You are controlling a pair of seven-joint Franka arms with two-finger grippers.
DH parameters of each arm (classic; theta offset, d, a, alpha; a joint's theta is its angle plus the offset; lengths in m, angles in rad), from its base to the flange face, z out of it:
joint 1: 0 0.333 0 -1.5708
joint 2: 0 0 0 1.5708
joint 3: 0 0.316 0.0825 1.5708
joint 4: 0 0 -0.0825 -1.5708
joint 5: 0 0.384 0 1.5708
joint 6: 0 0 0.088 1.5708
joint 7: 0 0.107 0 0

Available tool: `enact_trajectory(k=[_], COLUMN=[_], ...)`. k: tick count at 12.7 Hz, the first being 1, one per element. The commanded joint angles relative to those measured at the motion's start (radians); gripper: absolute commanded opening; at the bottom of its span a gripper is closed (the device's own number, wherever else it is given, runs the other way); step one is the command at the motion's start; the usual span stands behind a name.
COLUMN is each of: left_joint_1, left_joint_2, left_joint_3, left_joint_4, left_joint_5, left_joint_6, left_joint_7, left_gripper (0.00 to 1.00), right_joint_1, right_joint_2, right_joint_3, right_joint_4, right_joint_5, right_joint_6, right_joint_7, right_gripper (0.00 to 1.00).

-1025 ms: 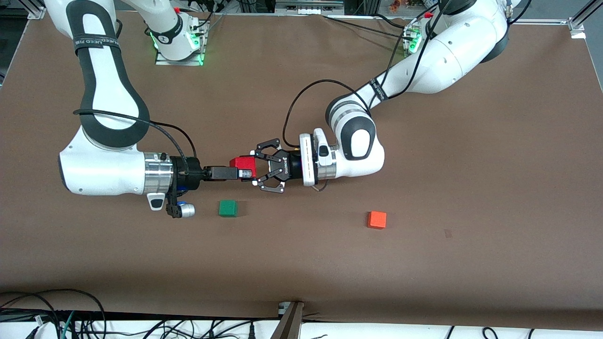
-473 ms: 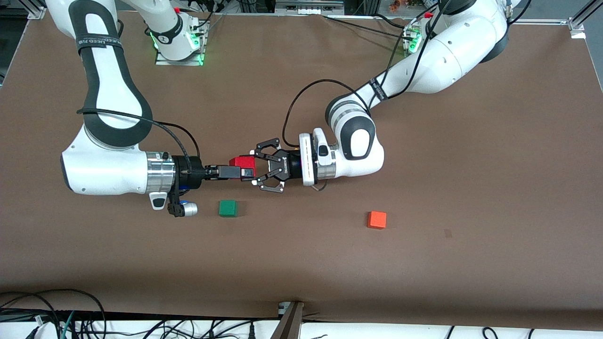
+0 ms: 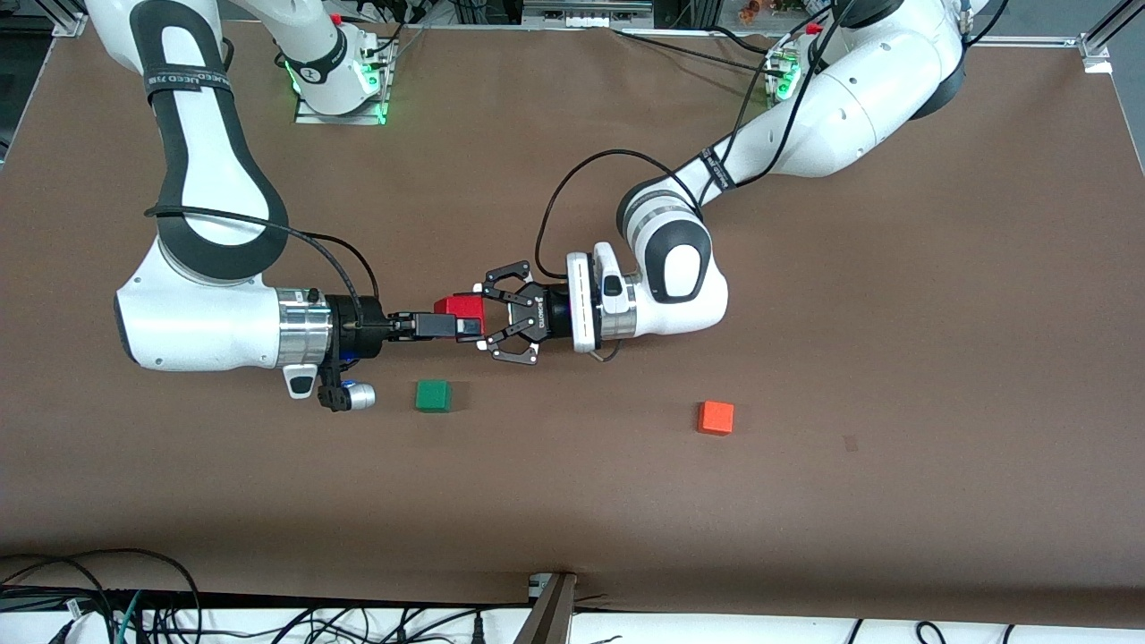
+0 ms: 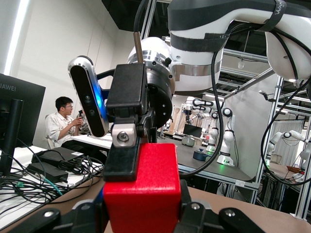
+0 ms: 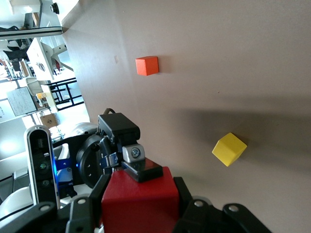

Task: Pass red block to right arm, stack on blue
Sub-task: 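Close the right gripper on the red cube, then open the left gripper and withdraw it while the right gripper holds the cube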

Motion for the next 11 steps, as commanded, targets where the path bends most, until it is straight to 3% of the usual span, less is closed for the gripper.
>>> enact_trajectory(k=[1,5,7,9,11], left_joint_1=[0.009,0.063,0.129,0.195,0.239], left_joint_2=[-0.021,-0.02,-0.011,-0.011,-0.011], left_joint_3=[0.013,0.022,0.025,0.082,0.151], left_joint_4=[-0.008,-0.025,-0.063,-0.076,-0.076], left_joint_5=[-0.045,-0.029,0.045,0.16,0.202], left_joint_6=[0.012,-0.012,-0.092,-0.196,-0.351], left_joint_7=[0.021,0.023,0.023,0.017,0.011], left_gripper=[0.99,1.0,1.0,1.0,1.0], right_joint_1=[-0.003,-0.005,-0.014,-0.029,-0.039], right_joint_2=[0.001,-0.007,-0.01,-0.009,-0.01], right_joint_3=[0.001,-0.007,-0.01,-0.007,-0.008], right_joint_4=[0.025,0.026,0.038,0.052,0.052], right_joint_5=[-0.008,-0.019,-0.146,-0.301,-0.362], right_joint_6=[-0.029,-0.031,-0.031,-0.031,-0.029], right_joint_7=[0.015,0.015,0.006,0.0,0.0], right_gripper=[0.0,0.0,0.0,0.0,0.0])
